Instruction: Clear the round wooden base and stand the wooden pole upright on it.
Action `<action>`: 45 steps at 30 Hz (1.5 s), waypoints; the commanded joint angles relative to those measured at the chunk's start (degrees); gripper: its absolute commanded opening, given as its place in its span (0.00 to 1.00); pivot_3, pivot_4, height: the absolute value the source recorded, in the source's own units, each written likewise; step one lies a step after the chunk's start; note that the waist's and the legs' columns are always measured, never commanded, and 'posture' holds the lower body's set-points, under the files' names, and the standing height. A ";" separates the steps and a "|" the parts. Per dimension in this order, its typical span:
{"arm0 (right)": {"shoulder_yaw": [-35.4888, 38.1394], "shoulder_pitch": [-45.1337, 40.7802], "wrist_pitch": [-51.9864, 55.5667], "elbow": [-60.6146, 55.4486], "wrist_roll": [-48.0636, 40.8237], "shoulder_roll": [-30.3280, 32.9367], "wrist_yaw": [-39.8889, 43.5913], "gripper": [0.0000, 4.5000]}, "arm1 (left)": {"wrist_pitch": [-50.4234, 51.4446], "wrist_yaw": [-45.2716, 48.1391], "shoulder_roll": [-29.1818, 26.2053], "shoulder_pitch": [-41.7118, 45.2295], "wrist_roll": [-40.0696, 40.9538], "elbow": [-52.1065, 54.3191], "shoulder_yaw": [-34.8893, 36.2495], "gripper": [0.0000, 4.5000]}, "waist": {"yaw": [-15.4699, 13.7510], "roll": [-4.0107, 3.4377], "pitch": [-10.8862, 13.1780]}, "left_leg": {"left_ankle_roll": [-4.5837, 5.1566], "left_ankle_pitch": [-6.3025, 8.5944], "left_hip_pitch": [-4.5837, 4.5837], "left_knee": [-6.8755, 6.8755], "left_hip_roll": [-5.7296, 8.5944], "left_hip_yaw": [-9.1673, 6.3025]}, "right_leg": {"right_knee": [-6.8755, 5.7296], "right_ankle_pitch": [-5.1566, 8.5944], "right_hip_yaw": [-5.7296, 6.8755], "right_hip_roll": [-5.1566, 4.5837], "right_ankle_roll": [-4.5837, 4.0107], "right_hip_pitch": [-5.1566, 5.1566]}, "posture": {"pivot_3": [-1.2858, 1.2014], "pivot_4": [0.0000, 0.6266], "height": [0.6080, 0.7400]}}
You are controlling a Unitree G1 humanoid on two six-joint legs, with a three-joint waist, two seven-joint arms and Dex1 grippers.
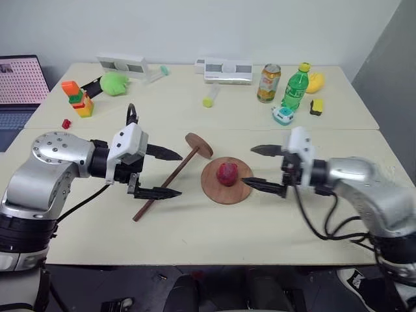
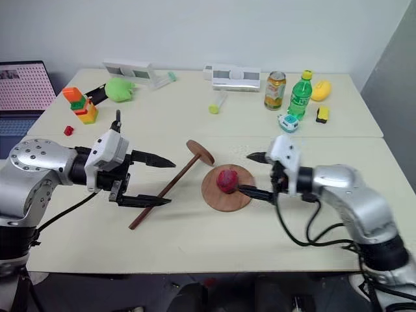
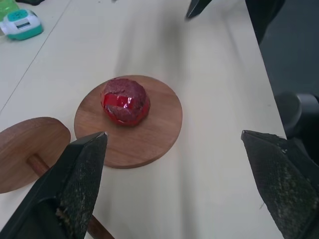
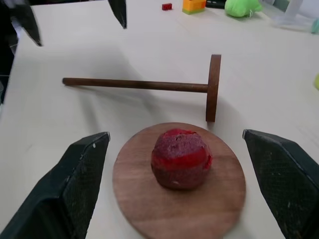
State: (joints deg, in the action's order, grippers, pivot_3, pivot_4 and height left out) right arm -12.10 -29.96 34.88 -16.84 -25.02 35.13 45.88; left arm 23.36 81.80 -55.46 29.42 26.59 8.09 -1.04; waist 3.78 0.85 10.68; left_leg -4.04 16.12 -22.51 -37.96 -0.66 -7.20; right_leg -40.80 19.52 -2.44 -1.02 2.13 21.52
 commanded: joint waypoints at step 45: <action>19.93 -25.01 -28.14 75.97 20.02 -9.75 -30.97 0.58 | 2.81 -10.18 4.26 -3.03 1.05 5.53 1.85 1.00 | 2.51 -0.01 0.00 | -0.22 -0.13 -0.06 0.07 -0.03 0.42 | -0.19 -0.01 -0.38 -0.03 -0.01 0.32 | 0.52 0.24 1.00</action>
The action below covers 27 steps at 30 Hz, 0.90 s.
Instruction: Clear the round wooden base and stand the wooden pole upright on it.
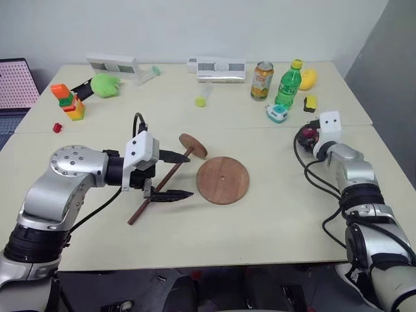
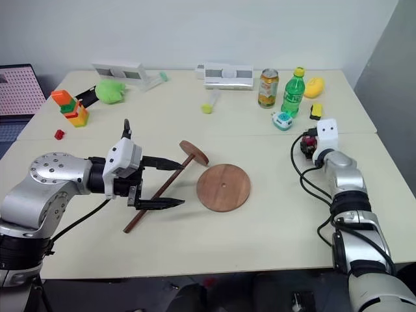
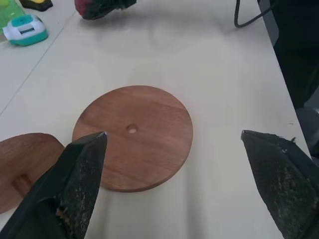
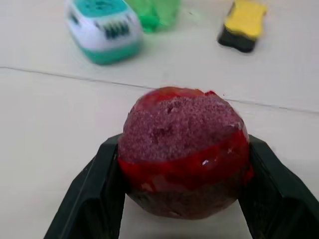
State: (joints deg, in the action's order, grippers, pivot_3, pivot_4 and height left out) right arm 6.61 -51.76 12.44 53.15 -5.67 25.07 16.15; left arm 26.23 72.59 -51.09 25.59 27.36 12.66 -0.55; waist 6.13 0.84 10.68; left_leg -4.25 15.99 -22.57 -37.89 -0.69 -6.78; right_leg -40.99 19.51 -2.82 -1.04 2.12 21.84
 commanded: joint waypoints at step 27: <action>5.55 21.77 33.26 -55.39 -15.53 11.82 13.75 0.99 | -1.08 -0.02 -1.37 -0.17 0.04 0.66 1.19 1.00 | -1.42 -0.17 0.08 | -0.01 0.00 -0.16 -0.05 0.04 -0.13 | 0.03 0.00 0.11 -0.04 0.01 0.01 | 0.52 0.24 1.00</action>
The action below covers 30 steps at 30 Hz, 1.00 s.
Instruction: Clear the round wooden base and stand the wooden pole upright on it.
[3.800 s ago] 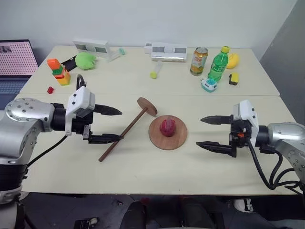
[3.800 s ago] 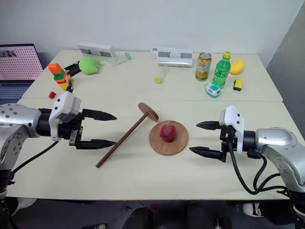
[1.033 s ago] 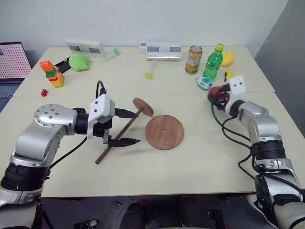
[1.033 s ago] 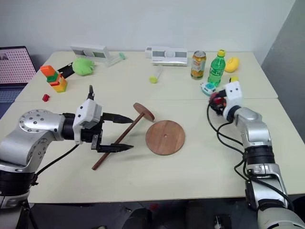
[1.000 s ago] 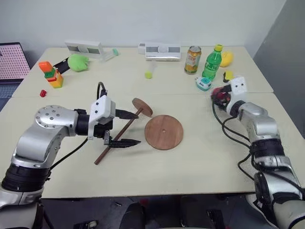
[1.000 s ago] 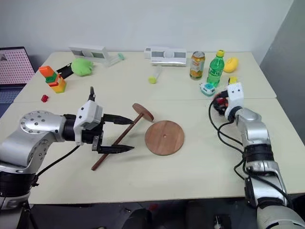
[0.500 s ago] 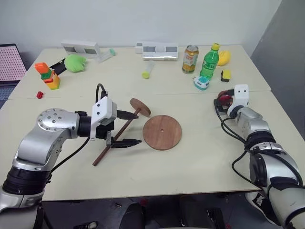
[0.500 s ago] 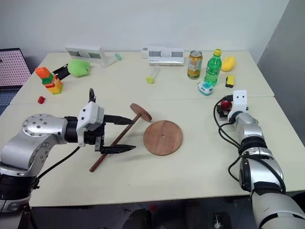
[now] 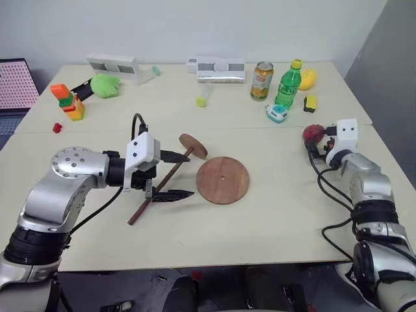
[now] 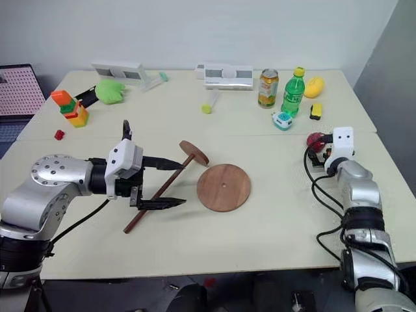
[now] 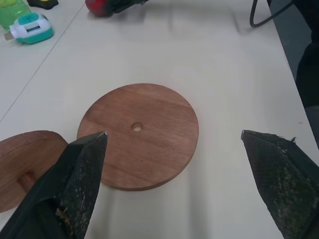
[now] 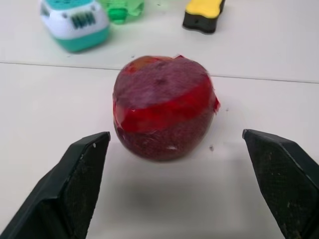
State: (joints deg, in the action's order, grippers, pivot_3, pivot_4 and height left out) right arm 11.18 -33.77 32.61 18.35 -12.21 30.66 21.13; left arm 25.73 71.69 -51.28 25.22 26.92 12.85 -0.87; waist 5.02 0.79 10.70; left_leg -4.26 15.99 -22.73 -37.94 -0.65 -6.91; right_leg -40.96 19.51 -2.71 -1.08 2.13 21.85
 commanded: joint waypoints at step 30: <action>-13.23 1.75 19.34 -46.26 -30.66 24.50 43.25 0.99 | 41.52 -5.73 -0.05 39.64 -20.92 -24.75 -37.86 1.00 | -1.31 -0.05 0.14 | 0.01 0.00 -0.12 -0.10 0.09 -0.26 | 0.13 0.02 0.28 0.02 0.04 -0.06 | 0.52 0.24 1.00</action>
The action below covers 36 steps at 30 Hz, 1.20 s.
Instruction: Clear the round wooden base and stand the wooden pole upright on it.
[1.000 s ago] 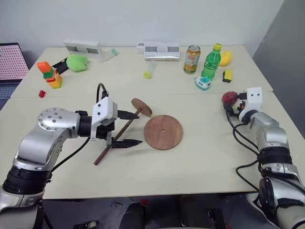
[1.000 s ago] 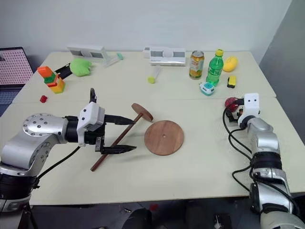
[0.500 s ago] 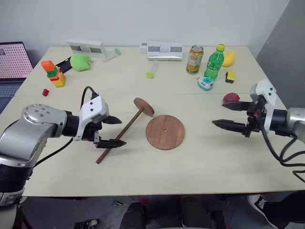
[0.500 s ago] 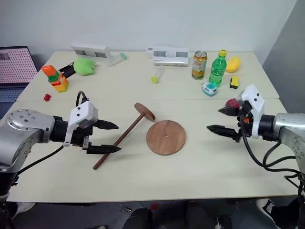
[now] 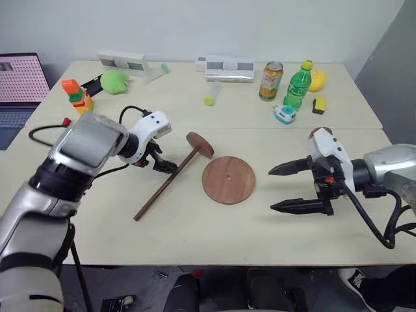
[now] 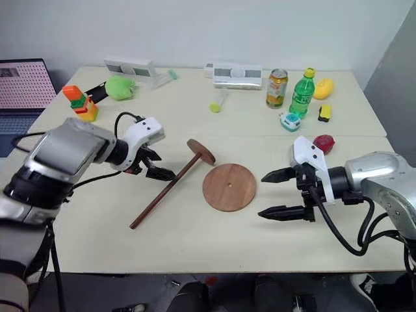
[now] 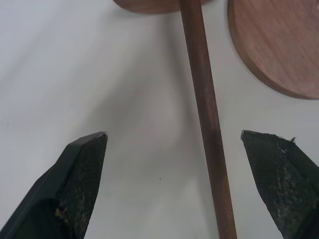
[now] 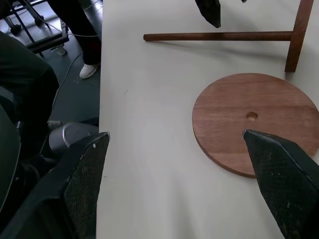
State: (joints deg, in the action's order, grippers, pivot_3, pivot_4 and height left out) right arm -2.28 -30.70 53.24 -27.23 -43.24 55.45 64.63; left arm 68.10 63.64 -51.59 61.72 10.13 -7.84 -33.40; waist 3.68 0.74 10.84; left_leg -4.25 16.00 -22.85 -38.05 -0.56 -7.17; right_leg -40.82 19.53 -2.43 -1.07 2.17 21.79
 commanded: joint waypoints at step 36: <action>0.80 -0.67 -0.27 -1.19 -1.01 -4.28 -5.26 1.00 | -2.19 15.23 5.59 3.76 -10.16 -9.73 -10.54 0.06 | -0.05 0.01 0.00 | 0.00 0.00 -0.03 -0.04 0.00 -0.07 | -0.01 0.00 0.01 -0.03 0.00 0.02 | 0.52 0.24 1.00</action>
State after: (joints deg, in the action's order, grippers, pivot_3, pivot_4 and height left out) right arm -3.41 -31.68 53.13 -27.22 -43.41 51.16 59.86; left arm 63.98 79.28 -44.80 65.78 -0.82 -20.28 -46.77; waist 3.63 0.75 10.84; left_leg -4.25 15.99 -22.88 -38.09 -0.56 -7.24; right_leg -40.83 19.53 -2.41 -1.10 2.17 21.81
